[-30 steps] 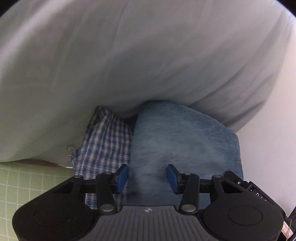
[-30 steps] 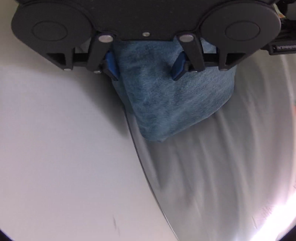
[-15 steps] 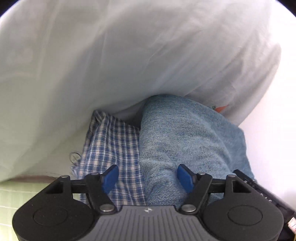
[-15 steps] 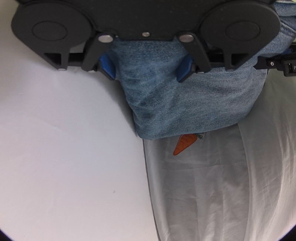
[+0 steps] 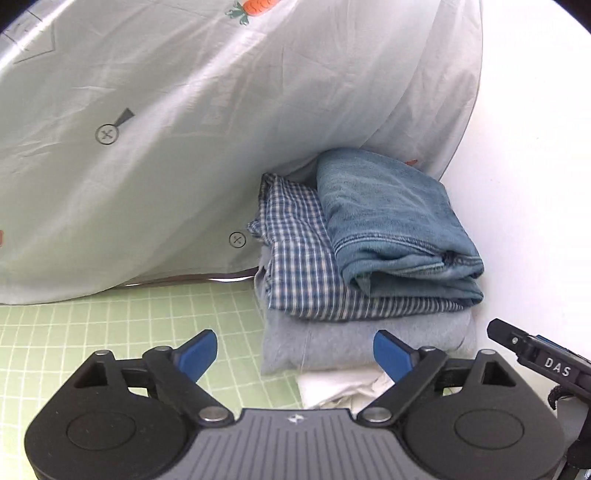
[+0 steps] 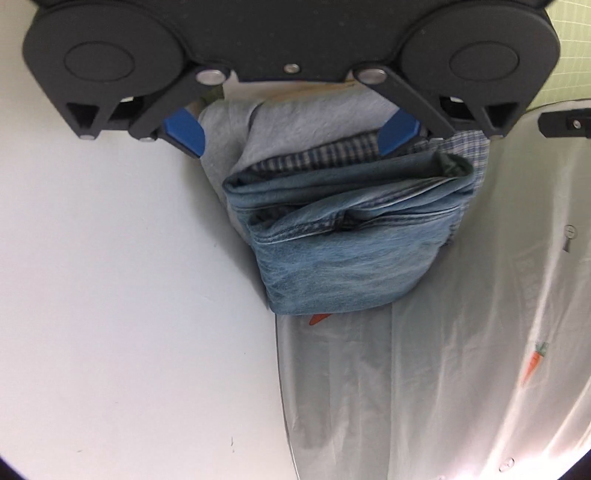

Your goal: Fold clothes

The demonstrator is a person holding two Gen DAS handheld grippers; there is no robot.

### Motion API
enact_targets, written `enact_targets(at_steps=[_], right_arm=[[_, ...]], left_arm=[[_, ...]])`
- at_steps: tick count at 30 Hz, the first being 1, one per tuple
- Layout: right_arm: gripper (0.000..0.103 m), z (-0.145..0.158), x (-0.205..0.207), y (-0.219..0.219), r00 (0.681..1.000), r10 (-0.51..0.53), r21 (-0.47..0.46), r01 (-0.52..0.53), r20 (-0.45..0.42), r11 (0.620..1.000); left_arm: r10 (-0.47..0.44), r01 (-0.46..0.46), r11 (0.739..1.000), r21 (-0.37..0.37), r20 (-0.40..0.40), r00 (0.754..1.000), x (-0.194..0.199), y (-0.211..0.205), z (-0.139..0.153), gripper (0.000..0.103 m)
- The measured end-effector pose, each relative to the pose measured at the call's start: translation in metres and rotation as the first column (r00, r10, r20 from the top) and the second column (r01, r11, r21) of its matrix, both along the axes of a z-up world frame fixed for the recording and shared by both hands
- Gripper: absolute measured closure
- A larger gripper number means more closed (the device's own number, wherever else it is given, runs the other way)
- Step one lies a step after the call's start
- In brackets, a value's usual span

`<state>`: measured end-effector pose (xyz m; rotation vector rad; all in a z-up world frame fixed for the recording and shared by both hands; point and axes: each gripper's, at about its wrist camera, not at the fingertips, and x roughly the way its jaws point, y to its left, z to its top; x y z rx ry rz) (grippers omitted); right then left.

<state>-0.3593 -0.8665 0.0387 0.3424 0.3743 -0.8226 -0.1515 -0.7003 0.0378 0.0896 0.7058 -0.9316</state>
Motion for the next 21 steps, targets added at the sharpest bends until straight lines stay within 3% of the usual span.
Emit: enact_targets(at_steps=[3,8,17,21], right_arm=[[0.000,0.001,-0.020,0.041,1.000,0.030,0.031,-0.029,-0.006,0.999],[0.000,-0.008,-0.055,0.098,0.997,0.049,0.060,-0.046,-0.063,0.997],[0.000,-0.037,-0.087,0.158,0.979,-0.010,0.082,0.027,-0.204,0.996],[0.000,-0.044,-0.097,0.172,0.978,-0.011,0.119,0.037,-0.210,0.992]], left_arm=[[-0.022,0.022,0.999,0.028,0.004,1.000,-0.021,0.020,-0.008,0.001],[-0.058,0.057,0.996,0.074,0.010,0.998,-0.057,0.055,-0.021,0.000],[-0.127,0.122,0.980,0.160,0.020,0.992,-0.117,0.113,-0.044,0.000],[-0.154,0.148,0.973,0.179,0.017,0.988,-0.123,0.123,-0.050,0.000]])
